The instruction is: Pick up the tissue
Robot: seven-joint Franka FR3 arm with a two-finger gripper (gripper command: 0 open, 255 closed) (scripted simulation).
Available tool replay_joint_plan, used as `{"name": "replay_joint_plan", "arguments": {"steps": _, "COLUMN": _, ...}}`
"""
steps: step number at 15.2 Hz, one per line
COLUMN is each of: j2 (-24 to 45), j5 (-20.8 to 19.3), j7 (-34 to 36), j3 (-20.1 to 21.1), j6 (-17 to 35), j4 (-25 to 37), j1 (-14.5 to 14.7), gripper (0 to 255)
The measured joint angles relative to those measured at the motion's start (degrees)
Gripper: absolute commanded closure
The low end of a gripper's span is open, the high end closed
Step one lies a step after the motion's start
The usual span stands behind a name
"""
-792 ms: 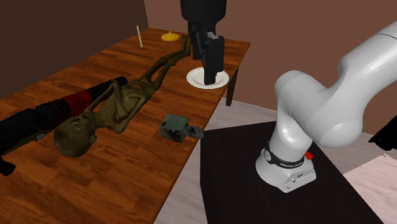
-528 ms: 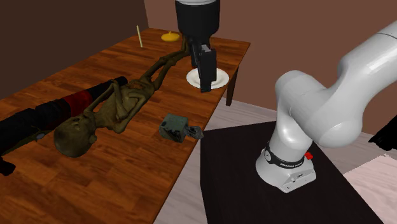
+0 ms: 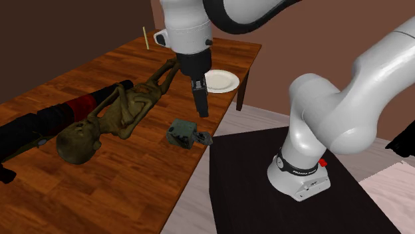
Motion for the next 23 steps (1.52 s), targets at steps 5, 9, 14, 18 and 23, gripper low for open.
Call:
{"name": "replay_joint_plan", "arguments": {"steps": 5, "j2": 5.5, "j5": 0.3, "j7": 0.5, "j3": -3.6, "j6": 8.7, "j4": -5.4, "j1": -2.0, "gripper": 0}}
{"name": "replay_joint_plan", "arguments": {"steps": 9, "j2": 11.6, "j5": 1.0, "j7": 0.1, "j3": -6.7, "j6": 15.4, "j4": -8.0, "j1": -3.4, "gripper": 0}}
{"name": "replay_joint_plan", "arguments": {"steps": 14, "j2": 15.2, "j5": 1.6, "j7": 0.1, "j3": -7.7, "j6": 20.7, "j4": -10.3, "j1": -3.5, "gripper": 0}}
{"name": "replay_joint_plan", "arguments": {"steps": 18, "j2": 18.1, "j5": 1.8, "j7": -0.4, "j3": -8.3, "j6": 24.7, "j4": -11.5, "j1": -3.4, "gripper": 0}}
{"name": "replay_joint_plan", "arguments": {"steps": 23, "j2": 18.5, "j5": 1.8, "j7": -0.4, "j3": -8.3, "j6": 25.4, "j4": -11.7, "j1": -3.3, "gripper": 255}}
